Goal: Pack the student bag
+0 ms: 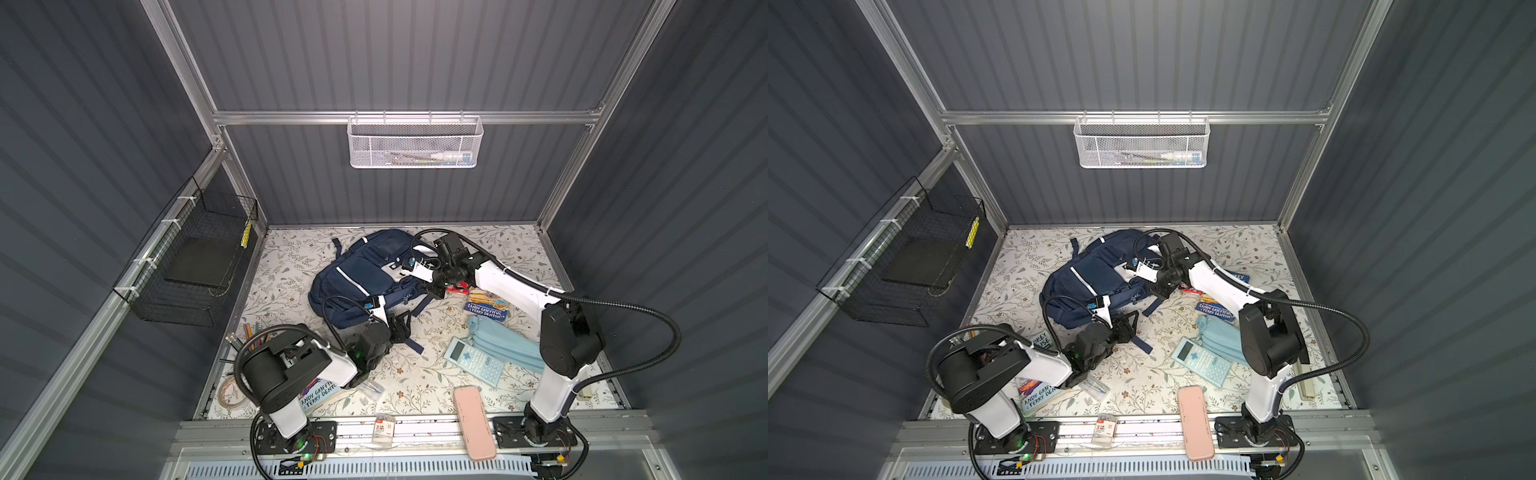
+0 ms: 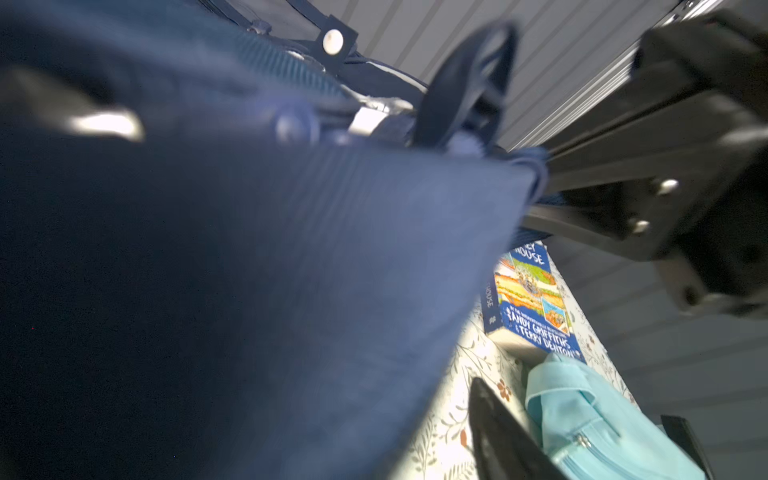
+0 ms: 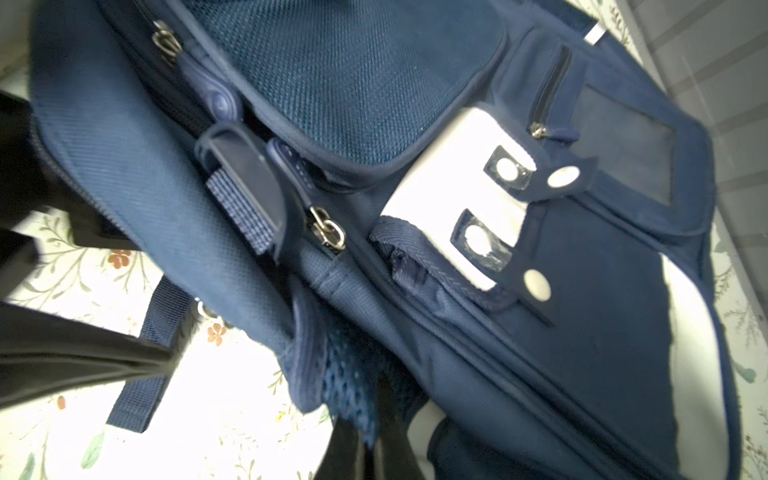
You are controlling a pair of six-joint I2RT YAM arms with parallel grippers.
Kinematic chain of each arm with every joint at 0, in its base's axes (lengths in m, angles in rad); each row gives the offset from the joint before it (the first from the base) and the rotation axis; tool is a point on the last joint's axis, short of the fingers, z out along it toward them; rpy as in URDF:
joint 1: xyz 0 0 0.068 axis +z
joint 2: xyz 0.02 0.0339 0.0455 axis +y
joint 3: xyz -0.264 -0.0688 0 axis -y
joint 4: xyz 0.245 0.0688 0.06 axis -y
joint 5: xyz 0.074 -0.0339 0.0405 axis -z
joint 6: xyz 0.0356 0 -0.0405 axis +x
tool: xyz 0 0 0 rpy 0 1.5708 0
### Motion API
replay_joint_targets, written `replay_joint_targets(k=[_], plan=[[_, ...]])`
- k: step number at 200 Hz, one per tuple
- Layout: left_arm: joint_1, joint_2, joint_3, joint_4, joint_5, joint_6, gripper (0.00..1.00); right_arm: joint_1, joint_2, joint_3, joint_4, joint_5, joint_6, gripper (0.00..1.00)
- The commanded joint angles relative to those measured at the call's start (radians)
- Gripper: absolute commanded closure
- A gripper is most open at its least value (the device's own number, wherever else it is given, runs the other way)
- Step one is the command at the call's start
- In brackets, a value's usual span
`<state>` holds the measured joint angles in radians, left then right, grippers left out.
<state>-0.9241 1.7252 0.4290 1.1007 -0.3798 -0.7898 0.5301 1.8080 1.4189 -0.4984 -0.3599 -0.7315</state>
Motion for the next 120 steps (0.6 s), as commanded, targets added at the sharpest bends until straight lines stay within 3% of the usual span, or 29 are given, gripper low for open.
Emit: replay_joint_targets(k=[1,43,75,91,120], plan=[[-0.005,0.035,0.047,0.181,-0.024,0.0,0.33,-0.005,-0.045,-0.007,0.011,-0.084,0.035,1.0],[-0.012,0.068,0.087,0.199,-0.055,0.106,0.32,-0.004,-0.052,-0.032,0.009,-0.087,0.019,1.0],[-0.011,0.115,0.106,0.201,-0.053,0.075,0.34,-0.004,-0.056,-0.041,0.013,-0.092,0.014,1.0],[-0.009,0.125,0.101,0.222,-0.054,0.075,0.52,-0.005,-0.059,-0.043,0.011,-0.099,0.014,1.0],[-0.01,0.079,0.099,0.141,-0.066,0.068,0.73,-0.005,-0.053,-0.043,0.006,-0.091,0.011,1.0]])
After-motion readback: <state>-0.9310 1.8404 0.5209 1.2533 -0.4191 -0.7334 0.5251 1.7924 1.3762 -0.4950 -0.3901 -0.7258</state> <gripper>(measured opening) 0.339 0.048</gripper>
